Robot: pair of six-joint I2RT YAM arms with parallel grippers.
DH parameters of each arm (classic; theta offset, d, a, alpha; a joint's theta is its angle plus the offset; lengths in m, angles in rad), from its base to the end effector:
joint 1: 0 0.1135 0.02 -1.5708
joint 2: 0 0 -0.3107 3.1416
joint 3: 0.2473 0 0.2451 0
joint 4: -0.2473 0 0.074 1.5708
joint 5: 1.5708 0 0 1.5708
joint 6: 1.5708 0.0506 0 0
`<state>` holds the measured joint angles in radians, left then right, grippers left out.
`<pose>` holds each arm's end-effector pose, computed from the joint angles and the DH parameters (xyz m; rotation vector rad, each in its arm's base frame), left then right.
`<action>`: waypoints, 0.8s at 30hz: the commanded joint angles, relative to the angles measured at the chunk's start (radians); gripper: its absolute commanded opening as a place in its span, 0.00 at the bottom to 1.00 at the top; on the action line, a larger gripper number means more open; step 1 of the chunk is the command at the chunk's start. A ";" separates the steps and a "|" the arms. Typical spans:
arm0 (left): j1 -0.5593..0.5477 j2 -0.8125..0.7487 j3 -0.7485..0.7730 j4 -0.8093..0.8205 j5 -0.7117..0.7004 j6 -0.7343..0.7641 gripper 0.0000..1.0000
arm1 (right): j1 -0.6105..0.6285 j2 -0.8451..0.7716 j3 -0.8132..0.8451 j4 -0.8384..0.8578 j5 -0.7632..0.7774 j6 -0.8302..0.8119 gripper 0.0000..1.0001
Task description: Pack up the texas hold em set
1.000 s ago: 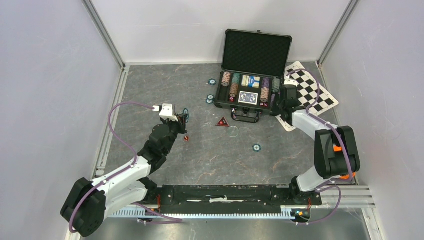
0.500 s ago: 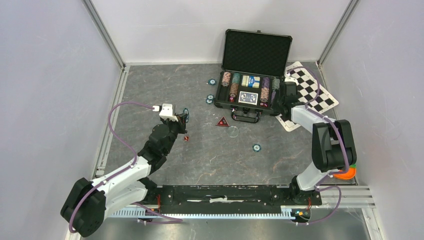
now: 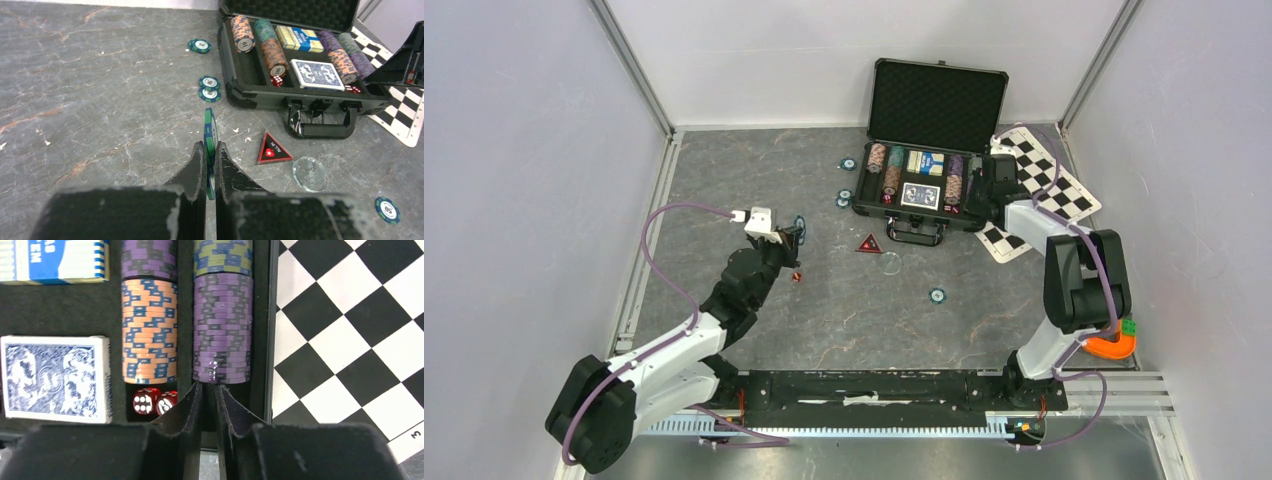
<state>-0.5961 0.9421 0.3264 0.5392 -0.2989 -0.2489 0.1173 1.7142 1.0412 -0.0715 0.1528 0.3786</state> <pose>0.1639 -0.0932 0.2672 0.0581 1.6579 -0.3984 0.3771 0.0367 0.2358 0.3769 2.2748 0.0769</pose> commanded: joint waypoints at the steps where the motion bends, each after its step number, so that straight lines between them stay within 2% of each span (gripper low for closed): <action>1: -0.003 0.007 0.003 0.149 0.085 0.052 0.02 | -0.004 -0.122 -0.053 0.110 -0.114 -0.065 0.27; 5: -0.002 0.026 -0.004 0.202 0.145 0.056 0.02 | -0.005 -0.246 -0.131 0.133 -0.213 -0.131 0.39; 10: -0.003 0.071 0.008 0.256 0.236 0.051 0.02 | -0.003 -0.334 -0.173 0.129 -0.387 -0.171 0.46; 15: -0.004 0.134 0.078 0.220 0.354 0.046 0.02 | -0.003 -0.450 -0.241 0.121 -0.394 -0.168 0.47; 24: -0.016 0.200 0.133 0.212 0.413 0.111 0.02 | -0.002 -0.591 -0.350 0.118 -0.369 -0.137 0.51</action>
<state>-0.6056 1.1236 0.4061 0.7063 0.0605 -0.2173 0.1158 1.1778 0.7292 0.0223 -0.2092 0.2306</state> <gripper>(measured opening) 0.053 0.512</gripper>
